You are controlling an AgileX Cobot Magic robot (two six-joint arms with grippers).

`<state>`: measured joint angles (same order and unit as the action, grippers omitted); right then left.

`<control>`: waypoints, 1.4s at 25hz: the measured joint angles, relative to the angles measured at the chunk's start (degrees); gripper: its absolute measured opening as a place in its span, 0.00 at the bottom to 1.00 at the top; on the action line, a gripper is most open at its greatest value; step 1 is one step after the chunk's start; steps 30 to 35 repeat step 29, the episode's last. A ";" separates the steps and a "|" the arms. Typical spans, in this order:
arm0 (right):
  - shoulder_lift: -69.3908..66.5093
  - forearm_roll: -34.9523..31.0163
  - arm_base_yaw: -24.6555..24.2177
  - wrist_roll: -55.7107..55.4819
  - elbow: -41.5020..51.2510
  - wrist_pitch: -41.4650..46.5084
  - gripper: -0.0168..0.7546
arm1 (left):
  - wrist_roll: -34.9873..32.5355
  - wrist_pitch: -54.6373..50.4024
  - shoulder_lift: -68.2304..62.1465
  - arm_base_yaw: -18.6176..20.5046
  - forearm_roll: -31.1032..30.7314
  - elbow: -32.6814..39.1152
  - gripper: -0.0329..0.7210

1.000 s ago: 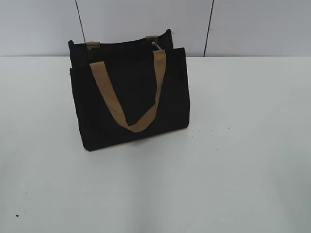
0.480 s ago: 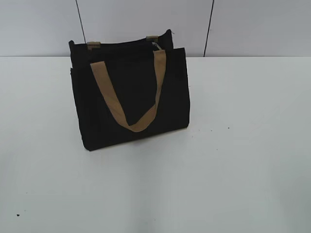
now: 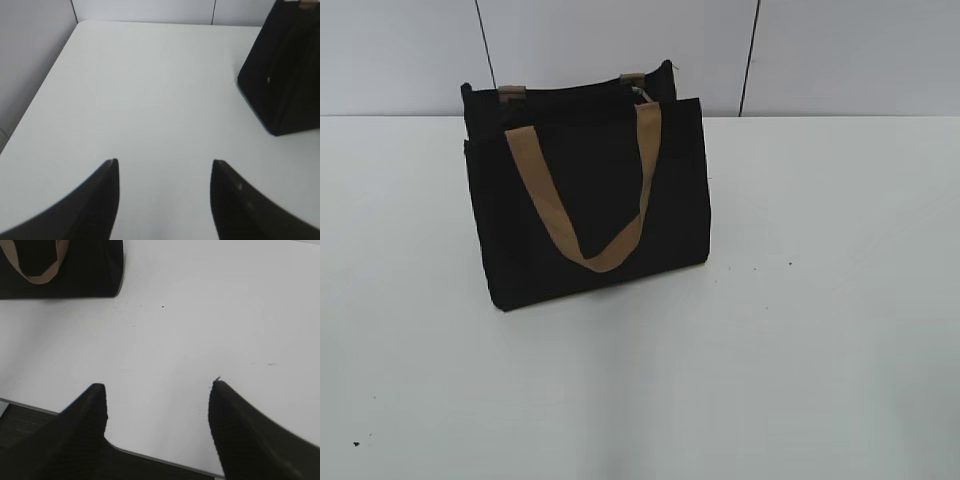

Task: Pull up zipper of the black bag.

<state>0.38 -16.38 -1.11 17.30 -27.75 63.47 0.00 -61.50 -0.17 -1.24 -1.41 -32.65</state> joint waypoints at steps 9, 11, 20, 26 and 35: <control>0.00 -0.22 0.00 0.04 0.00 0.00 0.66 | -0.72 0.10 -0.06 0.00 0.38 2.55 0.63; 0.00 0.10 0.00 -0.92 0.00 0.00 0.66 | -0.72 0.10 -0.06 0.00 0.38 2.55 0.63; 0.00 1.11 0.00 -4.06 0.00 0.00 0.66 | -2.20 0.21 -0.06 0.00 0.71 2.55 0.63; 0.00 1.15 0.00 -4.06 0.00 0.00 0.66 | -2.37 0.26 -0.06 0.00 0.71 2.55 0.62; 0.00 1.22 0.00 -4.18 0.00 0.00 0.66 | -2.37 0.26 -0.06 0.00 0.75 2.55 0.61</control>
